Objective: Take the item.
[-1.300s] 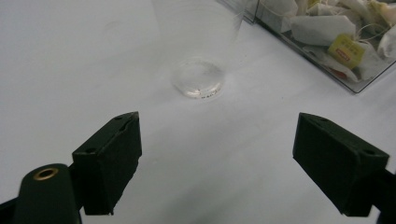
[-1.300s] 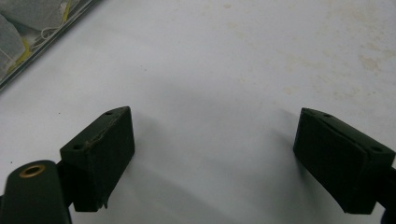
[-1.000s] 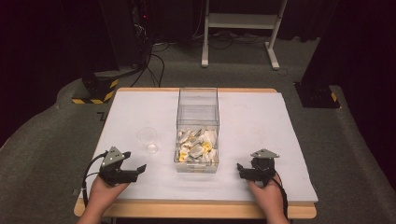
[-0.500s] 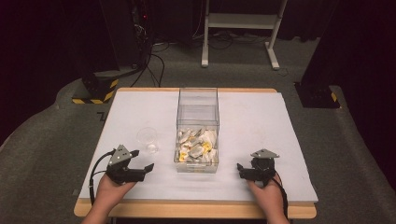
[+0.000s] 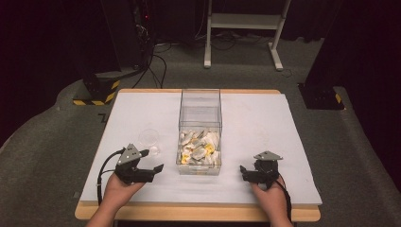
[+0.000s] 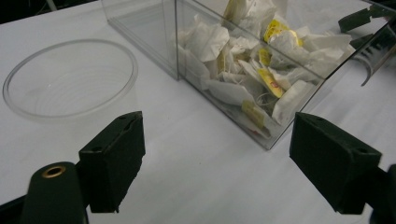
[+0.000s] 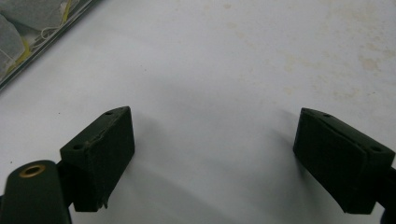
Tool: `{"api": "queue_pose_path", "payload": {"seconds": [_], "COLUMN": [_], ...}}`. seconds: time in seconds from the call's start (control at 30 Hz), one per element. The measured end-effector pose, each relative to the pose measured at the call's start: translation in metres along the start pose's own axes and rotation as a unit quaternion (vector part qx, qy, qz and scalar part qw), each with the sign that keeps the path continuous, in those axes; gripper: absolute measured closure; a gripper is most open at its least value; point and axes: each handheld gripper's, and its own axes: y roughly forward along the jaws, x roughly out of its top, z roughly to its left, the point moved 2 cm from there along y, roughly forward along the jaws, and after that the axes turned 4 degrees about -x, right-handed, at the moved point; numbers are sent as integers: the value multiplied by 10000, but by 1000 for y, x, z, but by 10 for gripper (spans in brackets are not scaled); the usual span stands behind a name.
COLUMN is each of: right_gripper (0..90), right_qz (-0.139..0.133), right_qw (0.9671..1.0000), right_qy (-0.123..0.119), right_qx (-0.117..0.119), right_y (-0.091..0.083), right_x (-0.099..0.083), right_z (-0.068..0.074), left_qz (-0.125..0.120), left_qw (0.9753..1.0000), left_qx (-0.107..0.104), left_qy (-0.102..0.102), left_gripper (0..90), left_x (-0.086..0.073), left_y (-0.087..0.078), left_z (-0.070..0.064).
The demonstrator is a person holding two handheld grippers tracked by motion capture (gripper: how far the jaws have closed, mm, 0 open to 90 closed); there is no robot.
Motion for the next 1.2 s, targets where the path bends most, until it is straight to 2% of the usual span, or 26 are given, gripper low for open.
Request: {"api": "queue_pose_path", "payload": {"seconds": [0.77, 1.2], "right_gripper": [123, 123], "right_qz": [-6, -7], "right_qw": [10000, 10000], "right_qy": [-2, -3], "right_qx": [-6, -5], "right_y": [0, 0], "right_x": [0, 0], "right_z": [0, 0], "left_qz": [-135, -148], "left_qw": [9994, 9989], "left_qx": [-282, -416], "left_qy": [148, 168], "left_gripper": [197, 208], "left_x": [28, 39], "left_y": [16, 28], "left_z": [-15, -23]}}
